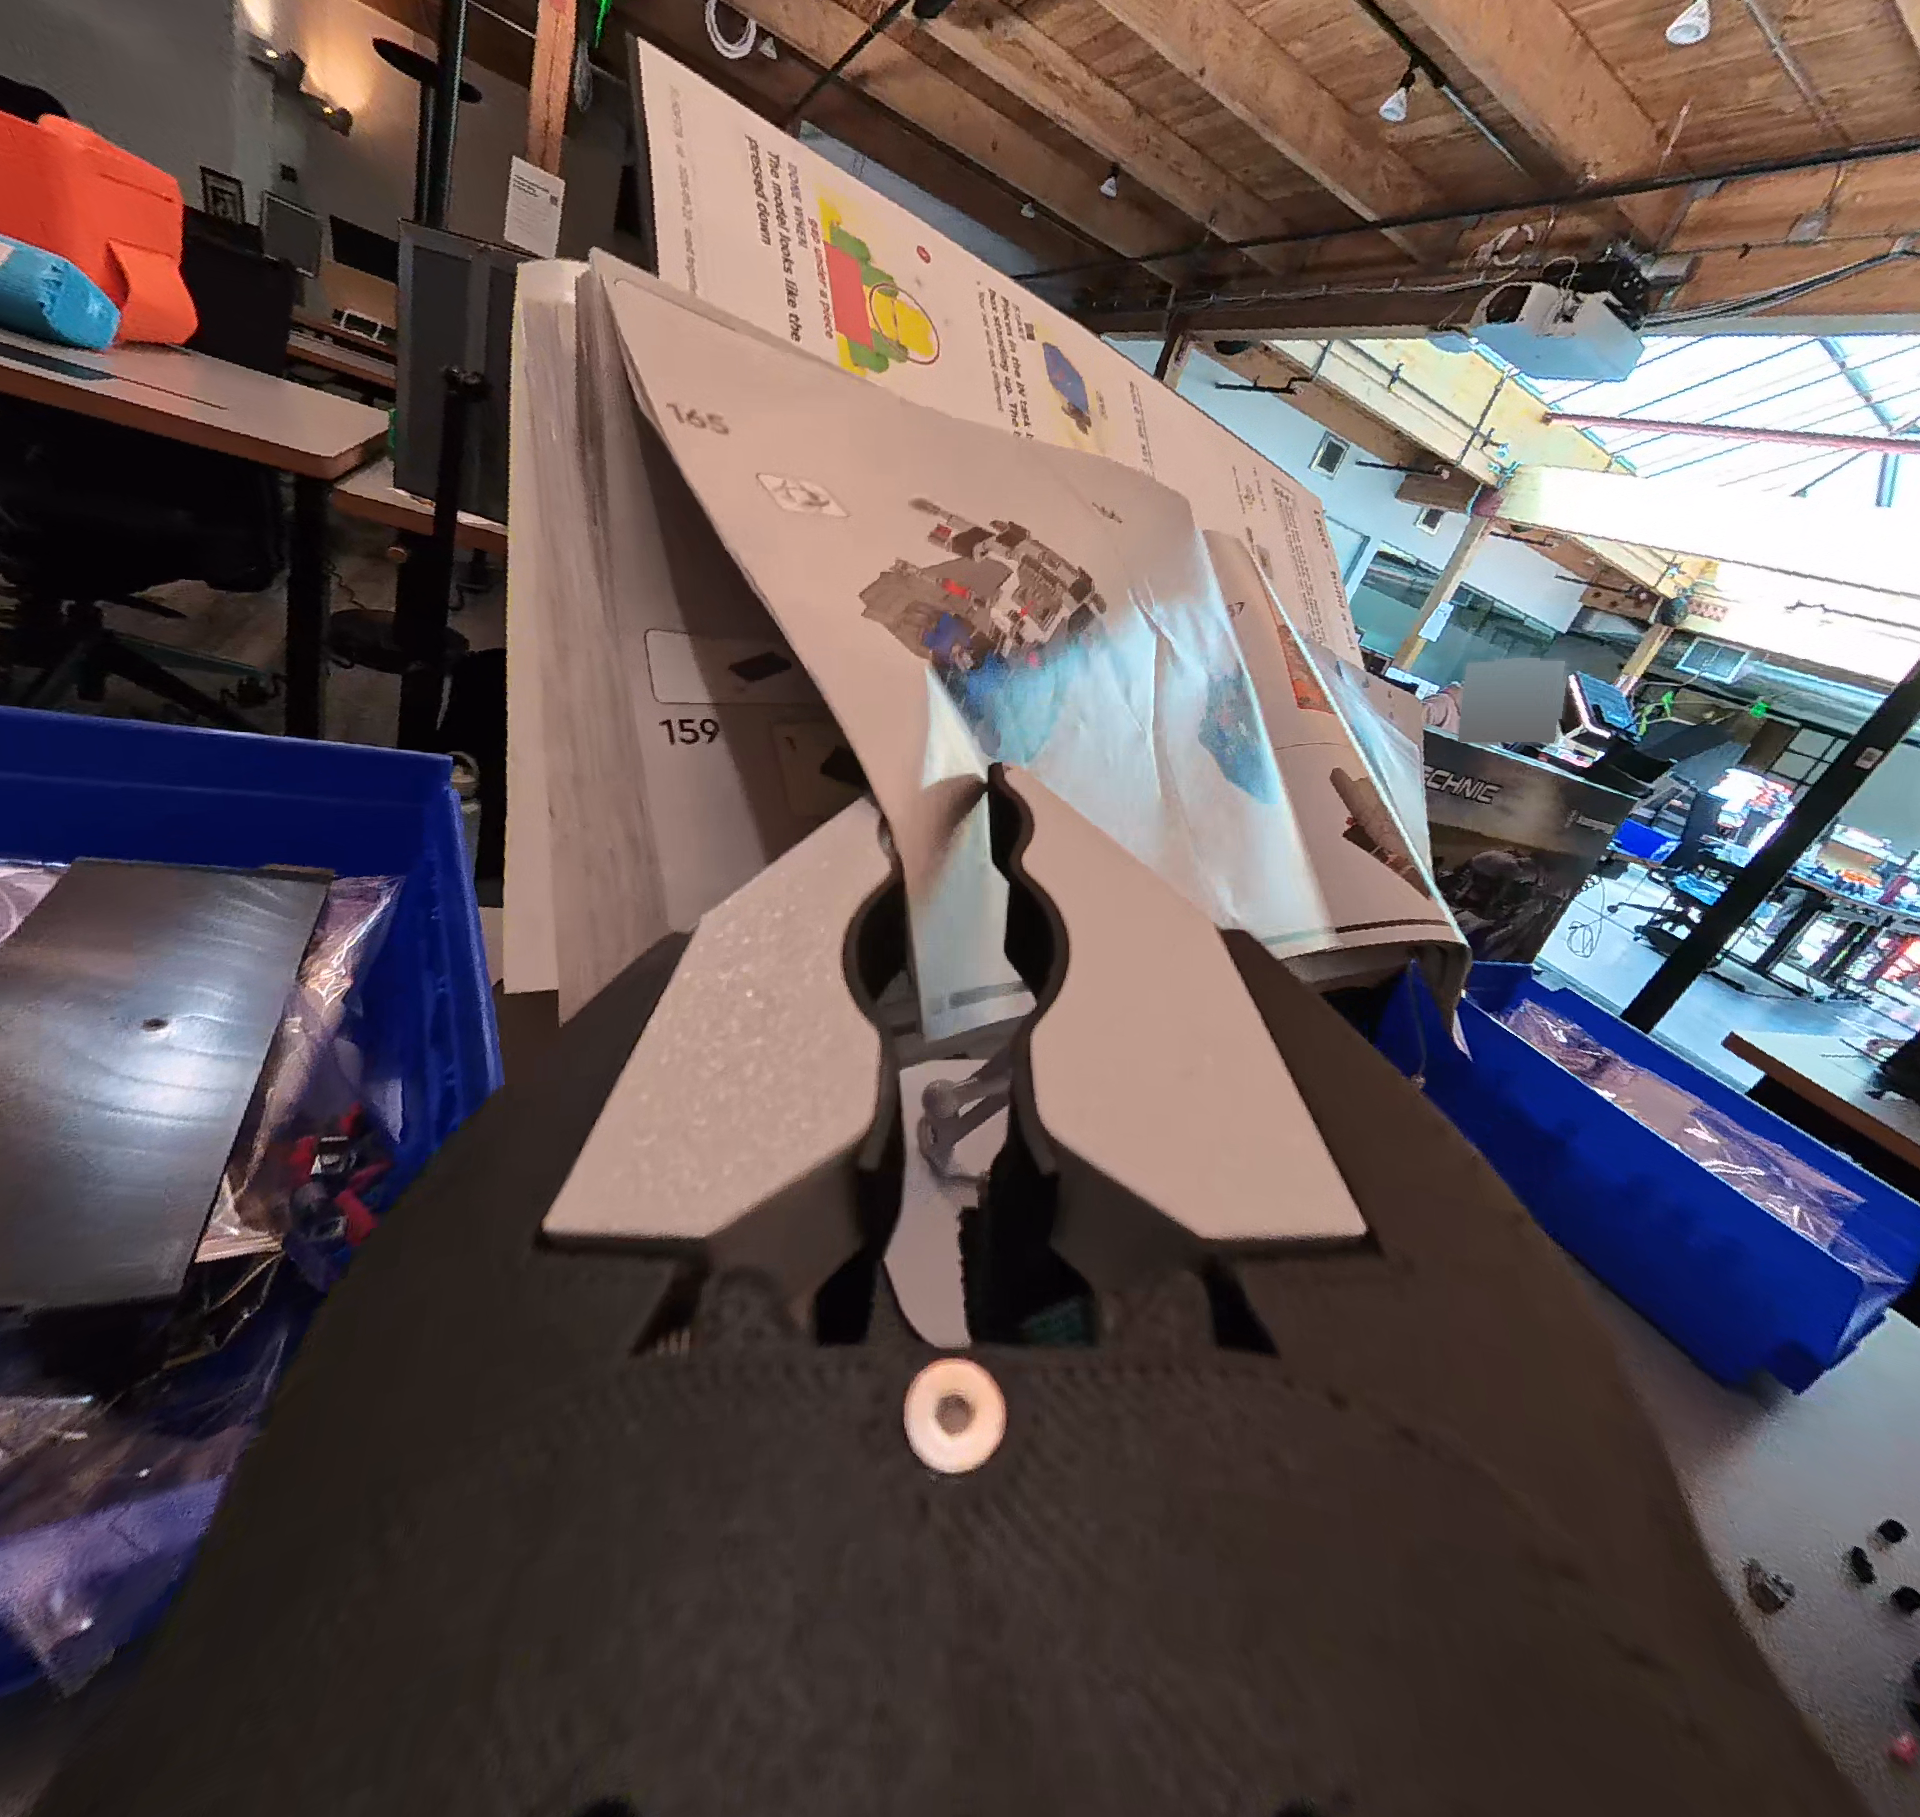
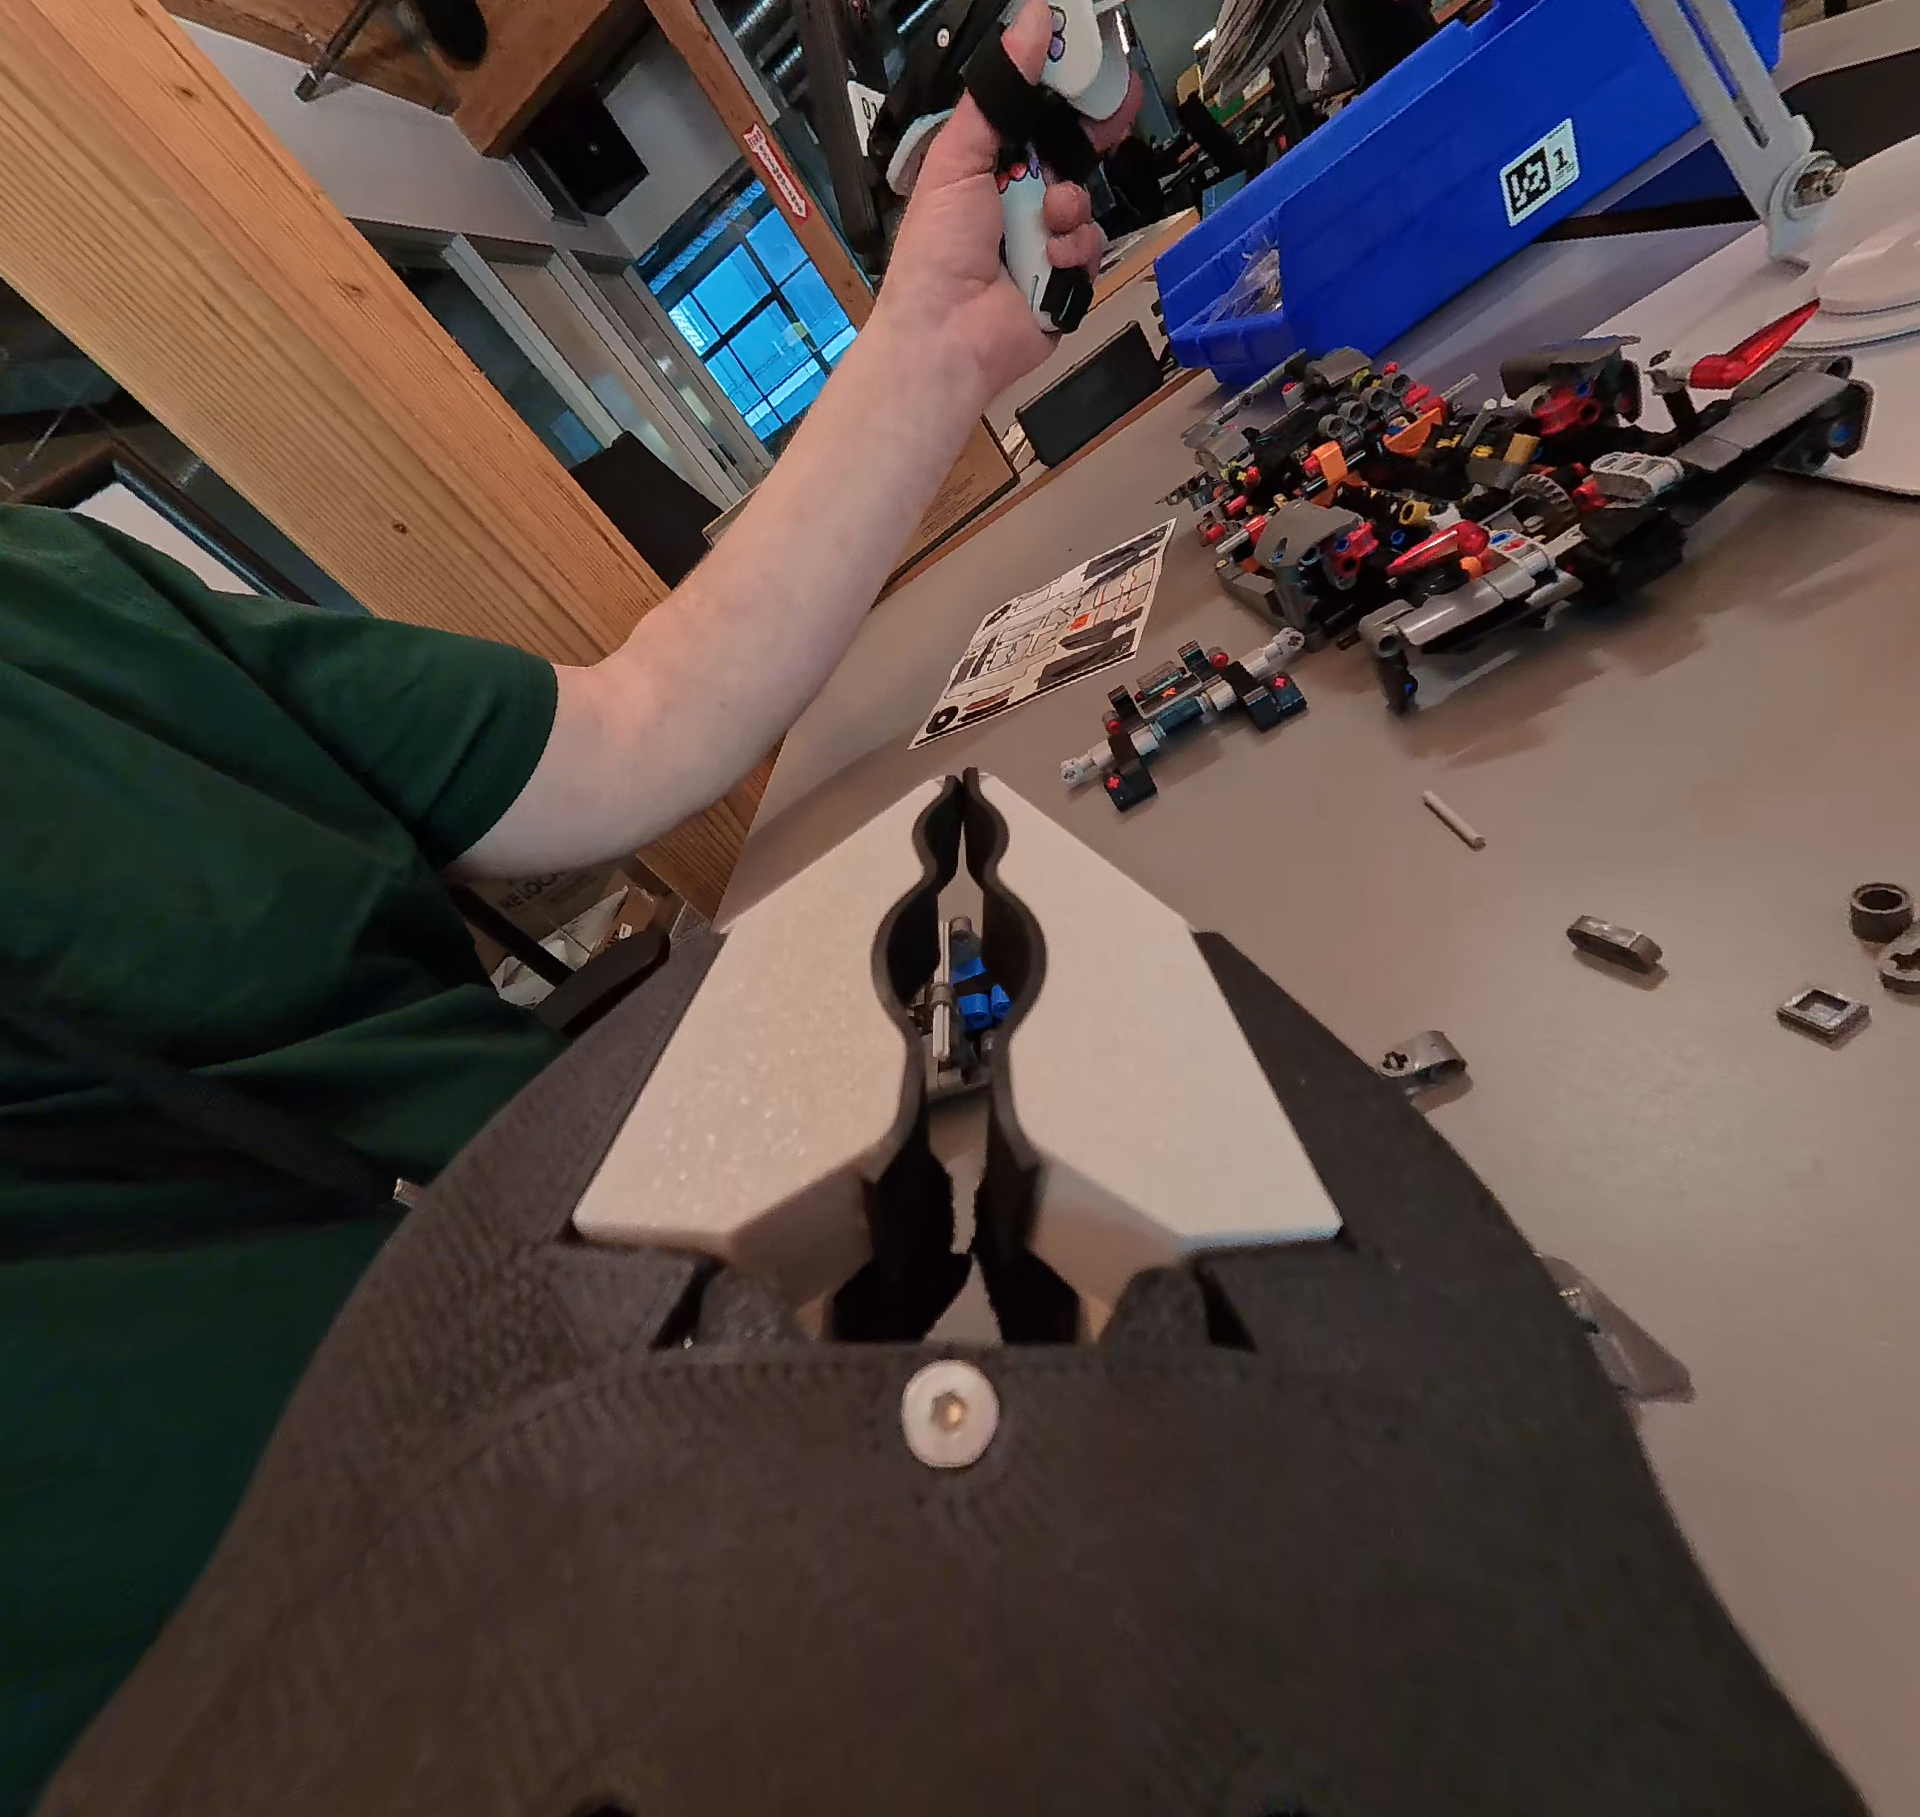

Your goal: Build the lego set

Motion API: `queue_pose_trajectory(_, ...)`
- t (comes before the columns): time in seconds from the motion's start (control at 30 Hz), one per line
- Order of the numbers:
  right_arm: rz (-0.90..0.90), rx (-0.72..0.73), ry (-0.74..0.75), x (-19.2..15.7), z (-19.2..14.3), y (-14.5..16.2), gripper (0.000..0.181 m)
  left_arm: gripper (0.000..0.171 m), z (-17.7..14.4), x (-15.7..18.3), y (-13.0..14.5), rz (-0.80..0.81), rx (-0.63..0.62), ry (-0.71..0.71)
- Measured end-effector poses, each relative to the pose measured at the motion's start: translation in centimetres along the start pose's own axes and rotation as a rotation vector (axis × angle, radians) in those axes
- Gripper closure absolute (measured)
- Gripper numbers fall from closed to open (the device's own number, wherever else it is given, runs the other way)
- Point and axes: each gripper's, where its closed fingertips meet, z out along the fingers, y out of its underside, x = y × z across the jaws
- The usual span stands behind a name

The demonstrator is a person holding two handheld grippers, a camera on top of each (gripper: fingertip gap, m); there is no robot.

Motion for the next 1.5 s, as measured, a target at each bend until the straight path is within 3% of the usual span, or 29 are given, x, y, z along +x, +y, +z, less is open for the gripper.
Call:
queue_pose_trajectory(0.43,-0.003,-0.018,0.015,0.3,0.1,0.4,0.181,0.155,-0.2,-1.0,0.6,-0.031,-0.058,-0.009)
queue_pose_trajectory(0.83,-0.022,-0.040,0.028,0.3,0.3,0.7,0.181,0.170,-0.5,-0.7,0.7,0.021,-0.090,0.006)
queue_pose_trajectory(1.23,-0.025,-0.048,0.029,0.3,0.3,0.8,0.181,0.161,-0.8,-0.4,0.4,0.012,-0.094,0.028)
queue_pose_trajectory(1.5,-0.027,-0.050,0.029,0.3,0.3,0.9,0.181,0.166,-1.0,-0.2,0.4,0.012,-0.092,0.044)
